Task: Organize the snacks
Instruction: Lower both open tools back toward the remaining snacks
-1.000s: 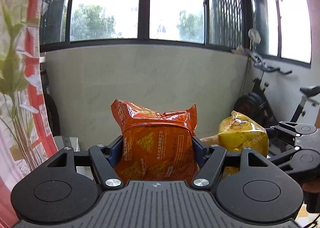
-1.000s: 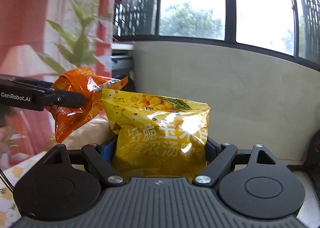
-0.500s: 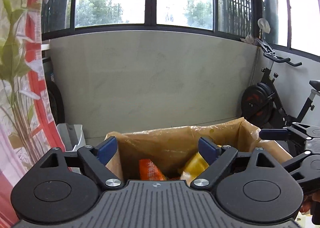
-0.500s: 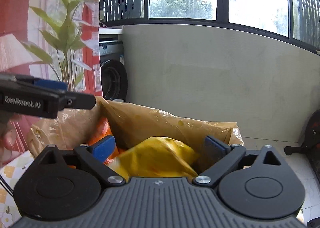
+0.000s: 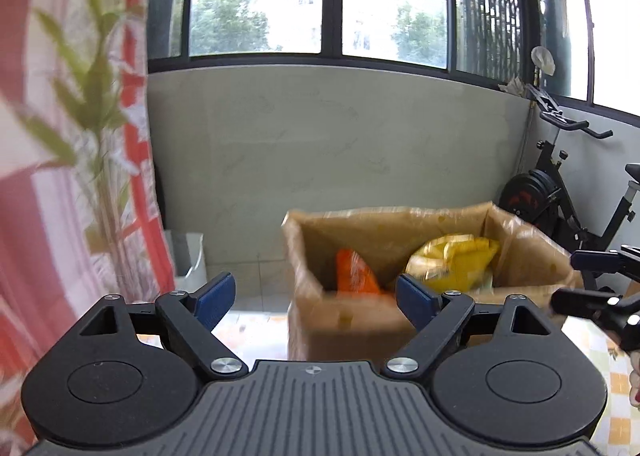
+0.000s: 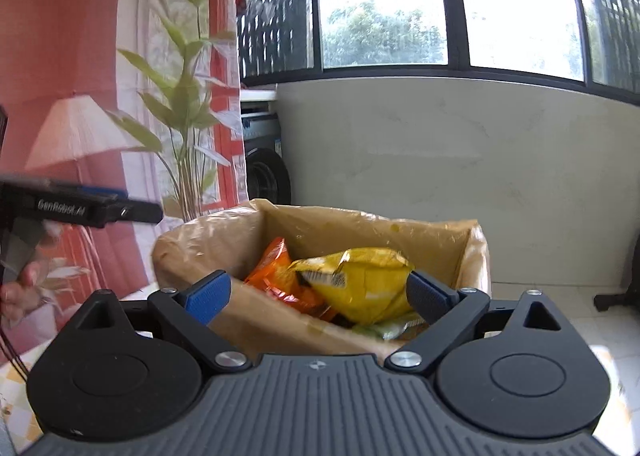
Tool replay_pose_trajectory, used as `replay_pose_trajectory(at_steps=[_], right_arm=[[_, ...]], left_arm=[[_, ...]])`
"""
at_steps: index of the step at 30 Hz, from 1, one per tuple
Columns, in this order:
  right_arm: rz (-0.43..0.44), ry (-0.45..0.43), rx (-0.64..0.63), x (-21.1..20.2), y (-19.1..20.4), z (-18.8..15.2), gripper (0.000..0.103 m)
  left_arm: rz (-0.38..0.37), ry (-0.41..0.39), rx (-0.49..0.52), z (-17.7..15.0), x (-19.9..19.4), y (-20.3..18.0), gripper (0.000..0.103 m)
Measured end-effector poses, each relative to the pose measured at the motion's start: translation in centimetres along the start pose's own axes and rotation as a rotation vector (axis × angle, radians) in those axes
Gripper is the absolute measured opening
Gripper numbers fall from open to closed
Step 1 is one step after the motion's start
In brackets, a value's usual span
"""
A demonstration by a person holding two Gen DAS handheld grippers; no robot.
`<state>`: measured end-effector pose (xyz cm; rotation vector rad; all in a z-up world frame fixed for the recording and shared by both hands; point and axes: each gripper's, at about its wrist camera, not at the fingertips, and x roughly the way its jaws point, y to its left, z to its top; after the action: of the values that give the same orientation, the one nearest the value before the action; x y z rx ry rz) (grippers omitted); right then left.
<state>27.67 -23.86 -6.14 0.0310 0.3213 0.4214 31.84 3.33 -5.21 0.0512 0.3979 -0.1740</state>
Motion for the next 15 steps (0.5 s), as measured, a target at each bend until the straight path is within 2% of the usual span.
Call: replay_pose_trajectory(at_steps=[3,7,11,15], right_arm=[[0.038,0.000,0.022,-1.2,0.3,-2.0,0.091],[0.031,0.025,0.044,-2.4,0.6,-4.8,0.084],[0.014,0.086,0.081,-2.7,0.6,-7.3,0.080],[0.033,0.199,0.089,-1.9,1.5,-10.5,0.080]], left_arm=[[0.030,0.001,-0.027,-2.6,-1.4,0.6,0.088],[0.022,0.047,-0.076,-5.5,-2.1,1.3,0.084],[0.015,0.107,-0.139,-8.0,-2.1,2.1,0.082],[0.015,0.155,-0.152,-10.4,-2.2,2.0,0.081]])
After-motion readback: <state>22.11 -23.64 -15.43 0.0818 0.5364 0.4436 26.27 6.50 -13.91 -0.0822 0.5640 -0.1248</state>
